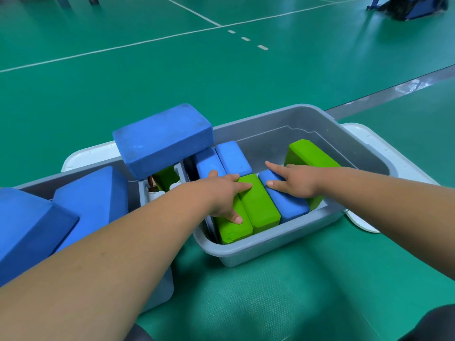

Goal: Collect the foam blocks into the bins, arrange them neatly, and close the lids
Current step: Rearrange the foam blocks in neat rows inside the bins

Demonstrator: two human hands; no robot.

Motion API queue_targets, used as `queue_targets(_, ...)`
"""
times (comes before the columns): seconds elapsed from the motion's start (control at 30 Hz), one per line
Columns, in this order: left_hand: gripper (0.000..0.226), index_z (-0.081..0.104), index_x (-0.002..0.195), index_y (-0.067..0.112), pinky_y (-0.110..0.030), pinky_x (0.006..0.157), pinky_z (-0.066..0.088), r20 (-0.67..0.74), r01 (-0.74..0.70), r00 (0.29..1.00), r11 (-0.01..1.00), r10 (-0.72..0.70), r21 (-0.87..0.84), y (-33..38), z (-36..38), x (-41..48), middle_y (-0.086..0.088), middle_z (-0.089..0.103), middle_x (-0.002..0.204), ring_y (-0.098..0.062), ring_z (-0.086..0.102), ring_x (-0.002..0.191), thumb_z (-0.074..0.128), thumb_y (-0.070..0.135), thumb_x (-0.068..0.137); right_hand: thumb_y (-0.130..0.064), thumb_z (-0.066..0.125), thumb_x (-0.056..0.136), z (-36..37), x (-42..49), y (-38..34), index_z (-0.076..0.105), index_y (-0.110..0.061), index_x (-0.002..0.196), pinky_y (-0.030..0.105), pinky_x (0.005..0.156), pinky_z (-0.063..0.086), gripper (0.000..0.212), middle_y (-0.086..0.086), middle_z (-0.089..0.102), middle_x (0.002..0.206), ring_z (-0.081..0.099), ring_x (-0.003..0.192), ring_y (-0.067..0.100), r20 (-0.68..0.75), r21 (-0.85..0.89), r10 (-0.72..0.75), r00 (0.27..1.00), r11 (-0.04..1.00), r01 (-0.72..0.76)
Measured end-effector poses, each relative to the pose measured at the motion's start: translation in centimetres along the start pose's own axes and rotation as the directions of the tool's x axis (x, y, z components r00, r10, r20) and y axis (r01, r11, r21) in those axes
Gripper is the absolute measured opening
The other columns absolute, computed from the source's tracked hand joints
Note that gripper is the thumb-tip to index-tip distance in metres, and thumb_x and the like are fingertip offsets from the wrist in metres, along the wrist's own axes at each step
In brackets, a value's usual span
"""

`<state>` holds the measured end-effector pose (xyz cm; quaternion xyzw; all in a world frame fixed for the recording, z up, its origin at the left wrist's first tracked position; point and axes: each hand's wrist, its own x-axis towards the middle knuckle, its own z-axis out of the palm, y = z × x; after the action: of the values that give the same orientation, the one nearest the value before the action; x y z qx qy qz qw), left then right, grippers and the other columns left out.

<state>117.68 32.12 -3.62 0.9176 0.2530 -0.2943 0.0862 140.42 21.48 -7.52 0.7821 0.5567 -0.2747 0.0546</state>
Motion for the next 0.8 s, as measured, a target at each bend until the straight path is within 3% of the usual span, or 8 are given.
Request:
queue_targets(0.1, 0.103, 0.006, 0.162, 0.052, -0.061, 0.123, 0.024, -0.005, -0.001, 1.000, 1.000, 0.001, 0.007, 0.1, 0.0, 0.0, 0.018, 0.000, 0.173, -0.040, 0.006, 0.157, 0.074, 0.063, 0.086, -0.074, 0.036, 0.099, 0.4, -0.2, 0.1, 0.006, -0.043, 0.165, 0.041, 0.116, 0.034, 0.079, 0.014, 0.038, 0.157, 0.043, 0.143, 0.035, -0.097, -0.013, -0.022, 0.995, 1.000, 0.021)
queue_targets(0.17, 0.103, 0.007, 0.163, 0.052, -0.061, 0.123, 0.025, -0.007, -0.005, 1.000, 1.000, 0.005, 0.009, 0.0, 0.0, 0.0, 0.017, 0.000, 0.173, -0.040, 0.008, 0.156, 0.074, 0.063, 0.086, -0.072, 0.041, 0.099, 0.5, -0.1, 0.2, 0.025, -0.034, 0.163, 0.039, 0.113, 0.038, 0.076, 0.011, 0.047, 0.150, 0.050, 0.136, 0.032, -0.210, 0.011, -0.041, 0.977, 0.999, 0.044)
queue_targets(0.27, 0.103, 0.007, 0.163, 0.051, -0.060, 0.123, 0.025, -0.007, -0.008, 1.000, 1.000, 0.008, 0.016, 0.1, -0.1, -0.1, 0.017, 0.001, 0.173, -0.041, 0.009, 0.156, 0.074, 0.063, 0.086, -0.064, 0.046, 0.101, 0.1, 0.4, 0.7, 0.060, -0.021, 0.136, 0.040, 0.102, 0.047, 0.057, 0.006, 0.063, 0.127, 0.059, 0.117, 0.027, -0.359, 0.021, -0.055, 0.932, 0.997, 0.067)
queue_targets(0.33, 0.103, 0.008, 0.163, 0.051, -0.059, 0.122, 0.026, -0.008, -0.005, 1.000, 1.000, 0.006, 0.018, 0.2, -0.2, -0.1, 0.016, 0.002, 0.174, -0.041, 0.009, 0.155, 0.075, 0.063, 0.085, -0.056, 0.047, 0.103, -0.2, 0.3, 1.0, 0.068, -0.024, 0.118, 0.039, 0.094, 0.049, 0.041, -0.001, 0.064, 0.111, 0.060, 0.106, 0.023, -0.412, -0.019, -0.063, 0.909, 0.998, 0.060)
queue_targets(0.43, 0.103, 0.012, 0.163, 0.050, -0.058, 0.120, 0.029, -0.013, -0.004, 1.000, 1.000, 0.004, 0.013, 0.3, -0.3, -0.2, 0.014, 0.005, 0.174, -0.041, 0.011, 0.155, 0.078, 0.061, 0.084, -0.042, 0.048, 0.102, -1.0, 0.2, 1.6, 0.070, -0.026, 0.109, 0.042, 0.090, 0.051, 0.028, -0.003, 0.059, 0.104, 0.060, 0.103, 0.024, -0.508, -0.012, -0.031, 0.861, 1.000, 0.029)
queue_targets(0.53, 0.101, 0.022, 0.162, 0.046, -0.057, 0.117, 0.034, -0.027, -0.007, 1.000, 1.000, 0.007, -0.001, 0.4, -0.4, -0.2, 0.013, 0.012, 0.173, -0.040, 0.017, 0.152, 0.082, 0.057, 0.082, -0.035, 0.048, 0.099, -1.7, 0.3, 2.7, 0.071, -0.019, 0.121, 0.045, 0.100, 0.049, 0.036, 0.006, 0.060, 0.123, 0.056, 0.113, 0.032, -0.577, -0.092, 0.004, 0.816, 0.993, -0.071)
queue_targets(0.7, 0.100, 0.024, 0.161, 0.044, -0.058, 0.117, 0.035, -0.034, -0.012, 0.999, 1.000, 0.012, -0.011, 0.4, -0.4, -0.1, 0.012, 0.014, 0.172, -0.040, 0.017, 0.152, 0.083, 0.056, 0.081, -0.050, 0.057, 0.095, -1.2, 0.1, 4.9, 0.052, -0.009, 0.135, 0.048, 0.102, 0.044, 0.058, 0.016, 0.044, 0.138, 0.043, 0.127, 0.039, -0.506, -0.175, 0.268, 0.820, 0.899, -0.402)
queue_targets(0.8, 0.102, 0.022, 0.161, 0.045, -0.060, 0.117, 0.034, -0.031, -0.017, 0.999, 1.000, 0.016, -0.015, 0.3, -0.3, 0.1, 0.013, 0.013, 0.172, -0.039, 0.016, 0.152, 0.083, 0.058, 0.080, -0.055, 0.064, 0.092, -0.7, 0.1, 6.0, 0.040, -0.013, 0.143, 0.052, 0.101, 0.046, 0.070, 0.019, 0.042, 0.140, 0.045, 0.127, 0.044, -0.415, -0.070, 0.377, 0.828, 0.895, -0.441)
